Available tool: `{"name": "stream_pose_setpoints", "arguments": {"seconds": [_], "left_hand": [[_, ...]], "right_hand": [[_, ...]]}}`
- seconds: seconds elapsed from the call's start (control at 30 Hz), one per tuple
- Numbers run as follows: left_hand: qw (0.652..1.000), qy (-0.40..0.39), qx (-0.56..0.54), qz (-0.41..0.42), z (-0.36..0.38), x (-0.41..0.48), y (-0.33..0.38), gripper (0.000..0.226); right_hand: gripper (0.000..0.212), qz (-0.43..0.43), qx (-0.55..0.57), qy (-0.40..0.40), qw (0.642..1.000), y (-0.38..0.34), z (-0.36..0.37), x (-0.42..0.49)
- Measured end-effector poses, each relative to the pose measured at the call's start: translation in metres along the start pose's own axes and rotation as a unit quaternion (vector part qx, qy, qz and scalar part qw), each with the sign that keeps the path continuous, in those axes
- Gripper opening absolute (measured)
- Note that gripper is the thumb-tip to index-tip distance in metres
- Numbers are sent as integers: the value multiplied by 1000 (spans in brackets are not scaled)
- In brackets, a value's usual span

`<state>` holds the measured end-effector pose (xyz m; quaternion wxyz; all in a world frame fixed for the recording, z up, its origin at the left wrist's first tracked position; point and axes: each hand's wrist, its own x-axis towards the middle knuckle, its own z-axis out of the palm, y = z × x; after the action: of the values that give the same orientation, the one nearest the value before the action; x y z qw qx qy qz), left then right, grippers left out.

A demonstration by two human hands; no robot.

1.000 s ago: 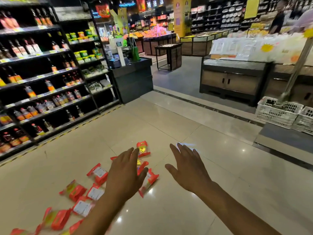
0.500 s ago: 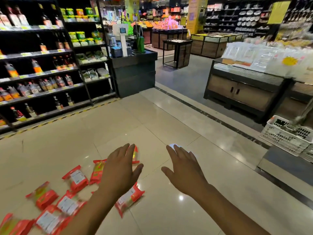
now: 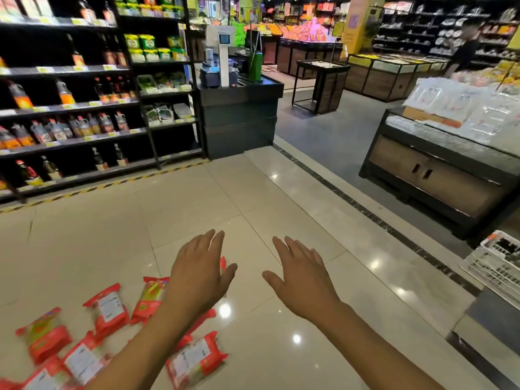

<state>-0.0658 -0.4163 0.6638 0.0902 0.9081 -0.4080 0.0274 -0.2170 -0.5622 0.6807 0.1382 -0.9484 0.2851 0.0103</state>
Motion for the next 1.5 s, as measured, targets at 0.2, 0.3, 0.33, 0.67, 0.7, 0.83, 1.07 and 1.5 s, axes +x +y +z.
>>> {"name": "stream_pose_setpoints", "arguments": {"seconds": [0.2,0.3,0.33,0.67,0.7,0.83,1.07,1.5], "left_hand": [[998,-12,24,-50,21,74,7,74],[995,-10,33,-91,26,114,10,75],[994,-10,35,-106,27,127,12,76],[964,-6,57,-260,32,208,7,76],[960,-8,61,-275,36,207,1,76],[941,-9,56,-333,47,200,-27,74],[920,-2,31,-391,96,200,-92,84],[872,-155,-63,-459,325,292,-244,69]], "right_hand": [[72,-60,-4,-22,998,35,-3,106],[73,-101,-9,-33,994,51,-12,162],[73,-116,-10,-35,993,56,-16,181],[74,-274,-19,-75,959,42,-26,340],[74,-287,-16,-83,954,34,-21,349],[74,-343,-12,-117,932,1,6,379],[76,-374,-25,-175,910,-54,76,433],[85,-202,45,-354,912,-63,305,597]]}}
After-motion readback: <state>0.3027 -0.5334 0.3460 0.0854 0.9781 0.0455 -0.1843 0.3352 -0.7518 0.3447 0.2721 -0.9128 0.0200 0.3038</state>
